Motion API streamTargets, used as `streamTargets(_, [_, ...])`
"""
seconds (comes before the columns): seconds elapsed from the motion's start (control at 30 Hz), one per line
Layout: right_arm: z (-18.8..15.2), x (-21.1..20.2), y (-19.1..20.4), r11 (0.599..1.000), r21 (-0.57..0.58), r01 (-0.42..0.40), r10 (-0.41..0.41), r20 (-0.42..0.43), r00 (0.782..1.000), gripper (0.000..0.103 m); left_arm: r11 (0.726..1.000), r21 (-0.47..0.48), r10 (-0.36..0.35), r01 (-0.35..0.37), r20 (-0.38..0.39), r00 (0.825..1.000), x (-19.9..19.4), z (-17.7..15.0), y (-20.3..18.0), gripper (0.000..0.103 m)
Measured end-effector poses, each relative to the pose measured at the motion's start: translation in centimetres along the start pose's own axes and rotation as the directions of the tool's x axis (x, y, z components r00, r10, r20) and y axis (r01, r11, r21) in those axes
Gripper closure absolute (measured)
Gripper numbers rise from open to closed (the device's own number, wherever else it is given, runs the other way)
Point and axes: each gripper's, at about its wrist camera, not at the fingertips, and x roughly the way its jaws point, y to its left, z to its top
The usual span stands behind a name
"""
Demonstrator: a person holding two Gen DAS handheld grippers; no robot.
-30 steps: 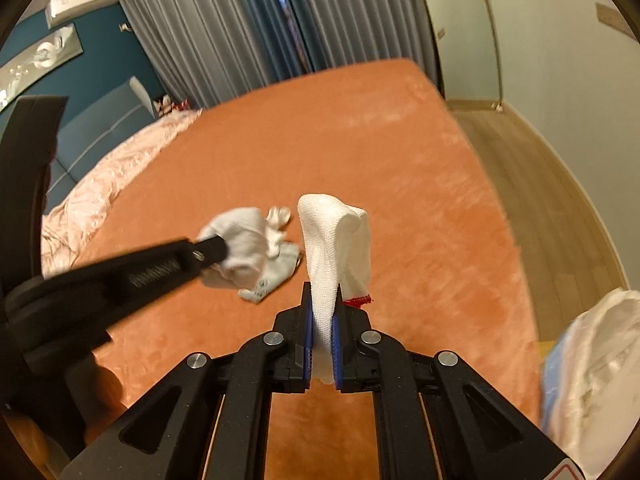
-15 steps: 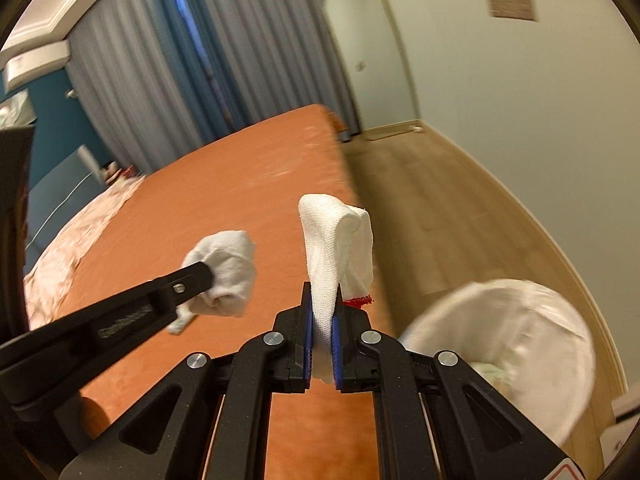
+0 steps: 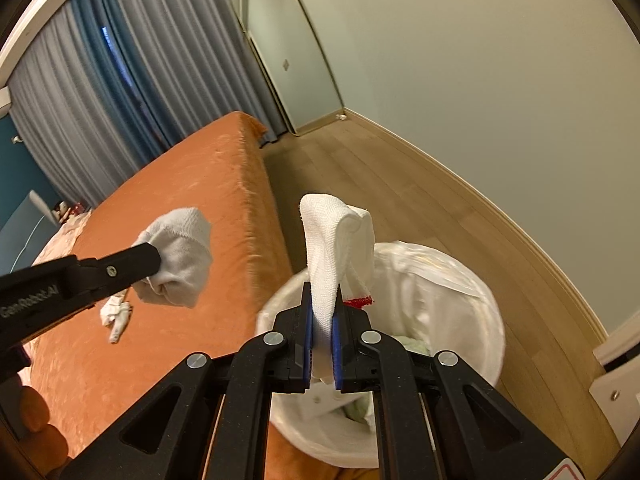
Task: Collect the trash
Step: 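Carry both socks over the bin and open both tools, then move both tools back to the white glove and grey pouch on the bed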
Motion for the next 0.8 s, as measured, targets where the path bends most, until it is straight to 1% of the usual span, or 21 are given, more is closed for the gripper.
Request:
streamTargets(0.07, [-0.3,0.1,-0.6,1.000,0.009,0.004,-0.004,-0.008,1.000,0.095,1.000,-0.005,-0.027,0.027,-0.019,0.999,0.6,-0.2,-0.6,0.088])
streamTargets(0.1, [-0.4,0.2,-0.8,1.000,0.012,0.005,-0.005,-0.012,1.000,0.094,0.999,-0.008,-0.035,0.034,-0.024,0.999,0.8,-0.3,-0.9,0.085])
streamTargets(0.13, [-0.5,0.3,-0.8,1.000,0.014,0.008,-0.008,-0.014,1.000,0.091,0.999,-0.014,-0.042,0.041,-0.030,0.999,1.1,-0.4,-1.0,0.080])
streamTargets(0.17, [-0.7,0.3,-0.9,1.000,0.017,0.021,-0.021,-0.011,1.000,0.088,0.999,-0.021,-0.043,0.043,-0.029,0.999,1.2,-0.4,-1.1,0.079])
streamTargets(0.2, [-0.8,0.3,-0.9,1.000,0.018,0.023,-0.023,-0.011,1.000,0.086,0.999,-0.029,-0.039,0.039,-0.024,0.999,1.1,-0.4,-1.1,0.072])
streamTargets(0.23, [-0.9,0.2,-0.9,0.999,0.022,0.026,-0.026,-0.006,1.000,0.077,0.999,-0.040,-0.033,0.032,-0.016,0.999,1.0,-0.5,-0.9,0.062])
streamTargets(0.27, [-1.0,0.1,-1.0,0.999,0.026,0.033,-0.033,0.000,0.999,0.068,0.999,-0.047,-0.024,0.023,-0.007,1.000,0.9,-0.5,-0.7,0.057])
streamTargets(0.3, [-1.1,-0.1,-1.0,0.999,0.028,0.037,-0.038,0.008,0.999,0.065,0.998,-0.052,-0.017,0.017,0.000,1.000,0.8,-0.5,-0.5,0.051])
streamTargets(0.37, [-1.2,-0.1,-0.9,0.999,0.025,0.039,-0.039,0.012,0.999,0.063,0.998,-0.061,-0.002,0.003,0.014,1.000,0.5,-0.5,0.1,0.049])
streamTargets(0.53, [-1.3,0.3,0.0,1.000,-0.001,0.025,-0.025,0.008,1.000,0.062,0.994,-0.108,0.030,-0.027,0.027,0.999,-0.1,0.0,2.9,0.049])
streamTargets(0.63, [-1.1,0.7,1.1,1.000,-0.020,0.005,-0.005,0.002,1.000,0.062,0.990,-0.132,0.059,-0.054,0.033,0.998,-0.5,0.2,4.9,0.049])
streamTargets(0.8, [-1.5,1.3,4.3,0.997,-0.072,-0.029,0.028,-0.014,1.000,0.062,0.979,-0.183,0.095,-0.086,0.040,0.995,-1.3,0.1,8.8,0.049])
